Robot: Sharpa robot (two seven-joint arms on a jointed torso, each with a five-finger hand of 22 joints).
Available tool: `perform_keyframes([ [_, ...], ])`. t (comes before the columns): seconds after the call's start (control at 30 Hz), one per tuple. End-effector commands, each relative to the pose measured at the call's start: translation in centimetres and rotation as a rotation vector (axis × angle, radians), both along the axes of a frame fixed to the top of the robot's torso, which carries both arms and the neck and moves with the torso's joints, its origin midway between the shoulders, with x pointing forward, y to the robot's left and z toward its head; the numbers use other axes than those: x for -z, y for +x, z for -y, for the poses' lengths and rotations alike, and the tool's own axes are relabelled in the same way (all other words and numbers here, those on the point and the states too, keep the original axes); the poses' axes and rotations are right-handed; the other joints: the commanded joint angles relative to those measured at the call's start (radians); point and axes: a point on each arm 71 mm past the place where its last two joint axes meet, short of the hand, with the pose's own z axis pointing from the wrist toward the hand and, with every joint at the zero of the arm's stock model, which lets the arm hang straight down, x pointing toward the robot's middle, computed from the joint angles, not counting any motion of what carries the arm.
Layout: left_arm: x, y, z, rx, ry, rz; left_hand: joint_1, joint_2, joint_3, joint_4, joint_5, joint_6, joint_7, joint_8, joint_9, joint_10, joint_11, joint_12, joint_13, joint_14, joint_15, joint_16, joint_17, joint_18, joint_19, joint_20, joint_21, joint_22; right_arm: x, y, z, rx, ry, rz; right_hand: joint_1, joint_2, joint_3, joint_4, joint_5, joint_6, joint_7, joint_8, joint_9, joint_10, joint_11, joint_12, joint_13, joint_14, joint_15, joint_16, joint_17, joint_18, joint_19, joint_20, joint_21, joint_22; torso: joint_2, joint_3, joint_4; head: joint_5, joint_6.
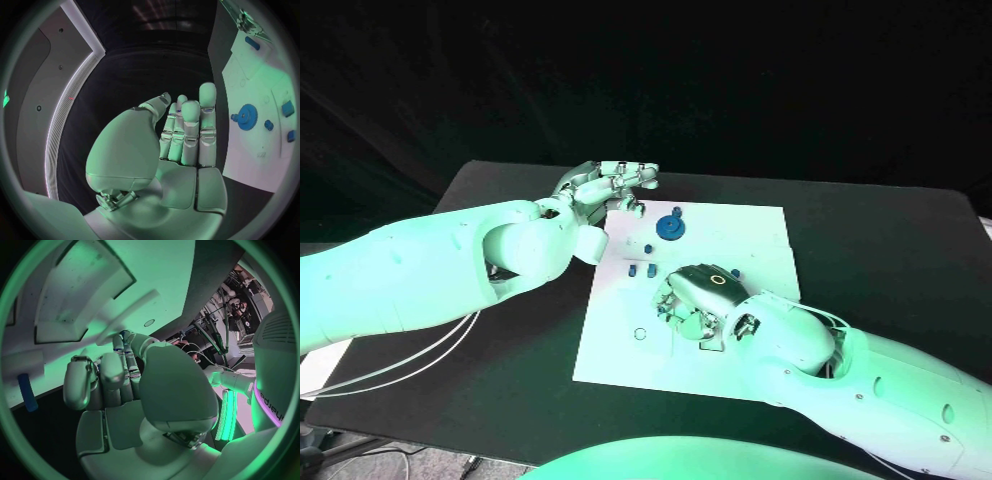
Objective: Assemble the parts on the task board
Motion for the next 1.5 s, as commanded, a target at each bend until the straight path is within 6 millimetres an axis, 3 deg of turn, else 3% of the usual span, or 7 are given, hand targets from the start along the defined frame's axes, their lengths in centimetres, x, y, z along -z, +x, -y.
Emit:
perform_keyframes([
  [0.03, -0.1, 0.0, 0.2, 0.014, -0.012, 0.003, -0.01, -0.003, -0.004, 0.002, 0.002, -0.007, 0.001, 0.004, 0.001, -0.009, 0.0, 0.004, 0.001, -0.003, 0.0, -0.007, -0.002, 0.011, -0.004, 0.0, -0.005, -0.001, 0.7, -0.1, 0.0, -0.002, -0.044, -0.01, -0.017, -0.005, -0.009, 0.003, 0.006, -0.019, 0.001, -0.004, -0.004, -0.029, 0.004, -0.007, -0.006, 0.015, 0.009, -0.01, -0.007, 0.005, -0.008, 0.007, -0.01, -0.009, 0.0, -0.0002, 0.001, 0.0, -0.001],
  [0.3, -0.1, 0.0, 0.2, 0.013, -0.011, 0.001, -0.01, -0.003, -0.004, 0.002, 0.002, -0.007, 0.001, 0.004, 0.001, -0.009, 0.0, 0.004, 0.001, -0.003, 0.0, -0.007, -0.002, 0.011, -0.004, 0.0, -0.005, -0.001, 0.5, 0.0, 0.2, 0.026, -0.016, 0.011, -0.043, -0.035, -0.043, -0.001, -0.017, -0.135, 0.017, -0.004, -0.009, -0.151, 0.025, 0.003, -0.003, 0.0, 0.026, -0.037, -0.041, 0.019, -0.049, 0.023, -0.056, -0.072, 0.0, 0.0005, -0.0008, -0.001, 0.002],
  [0.8, -0.1, 0.0, -0.2, 0.006, -0.009, 0.002, -0.01, -0.003, -0.004, 0.002, 0.002, -0.007, 0.001, 0.004, 0.001, -0.009, 0.0, 0.004, 0.001, -0.003, 0.0, -0.007, -0.002, 0.011, -0.004, 0.0, -0.005, -0.001, -3.5, -0.5, 2.9, 0.045, 0.031, 0.099, -0.04, -0.033, -0.07, -0.004, -0.001, -0.122, 0.018, 0.004, -0.002, -0.145, 0.024, 0.043, 0.001, -0.001, 0.025, -0.043, -0.052, 0.019, -0.046, 0.025, -0.059, -0.072, 0.0, 0.0004, -0.0031, -0.015, 0.018],
  [0.93, -0.1, 0.0, -0.3, 0.006, -0.008, 0.002, -0.01, -0.003, -0.004, 0.002, 0.002, -0.007, 0.001, 0.004, 0.001, -0.009, 0.0, 0.004, 0.001, -0.003, 0.0, -0.007, -0.002, 0.011, -0.004, 0.0, -0.005, -0.001, -4.7, 0.5, 4.6, 0.086, -0.03, 0.112, -0.051, -0.044, -0.093, 0.002, -0.014, -0.131, 0.004, -0.001, -0.005, -0.166, 0.018, 0.042, -0.003, -0.005, 0.021, -0.061, -0.073, 0.022, -0.053, 0.021, -0.069, -0.085, 0.0, -0.0003, -0.0035, -0.024, 0.024],
  [1.1, -0.1, 0.0, -0.2, 0.009, -0.009, 0.002, -0.01, -0.003, -0.004, 0.002, 0.002, -0.007, 0.001, 0.004, 0.001, -0.009, 0.0, 0.004, 0.001, -0.003, 0.0, -0.007, -0.002, 0.011, -0.004, 0.0, -0.005, -0.001, -5.2, 2.0, 6.9, 0.145, -0.117, 0.123, -0.026, -0.033, -0.23, 0.027, -0.015, -0.159, -0.019, -0.002, -0.006, -0.257, -0.007, 0.028, -0.002, 0.001, -0.015, -0.091, -0.104, 0.024, -0.058, -0.015, -0.087, -0.101, -0.001, -0.0009, -0.0038, -0.033, 0.031],
  [1.27, -0.1, 0.0, -0.3, 0.007, -0.009, 0.001, -0.01, -0.003, -0.004, 0.002, 0.002, -0.007, 0.001, 0.004, 0.001, -0.009, 0.0, 0.004, 0.001, -0.003, 0.0, -0.007, -0.002, 0.011, -0.004, 0.0, -0.005, -0.001, -4.9, 3.0, 8.5, 0.186, -0.174, 0.122, -0.001, -0.023, -0.289, 0.05, -0.012, -0.163, -0.033, -0.002, -0.006, -0.275, -0.008, 0.037, -0.003, 0.007, -0.015, -0.095, -0.108, 0.023, -0.054, -0.017, -0.09, -0.102, -0.001, -0.0002, -0.0034, -0.036, 0.035],
  [1.5, 0.0, 0.1, -0.3, 0.008, -0.009, 0.0, -0.008, -0.002, -0.005, 0.002, 0.003, -0.009, 0.001, 0.005, 0.001, -0.012, 0.0, 0.007, 0.002, -0.005, 0.0, -0.009, -0.006, 0.012, -0.005, 0.0, -0.009, -0.003, -4.7, 3.5, 9.0, 0.199, -0.199, 0.116, 0.016, -0.016, -0.3, 0.057, -0.014, -0.16, -0.037, -0.001, -0.005, -0.277, -0.004, 0.042, -0.002, 0.007, -0.012, -0.101, -0.114, 0.023, -0.055, -0.015, -0.094, -0.106, 0.0, -0.0013, -0.0018, -0.04, 0.038],
])
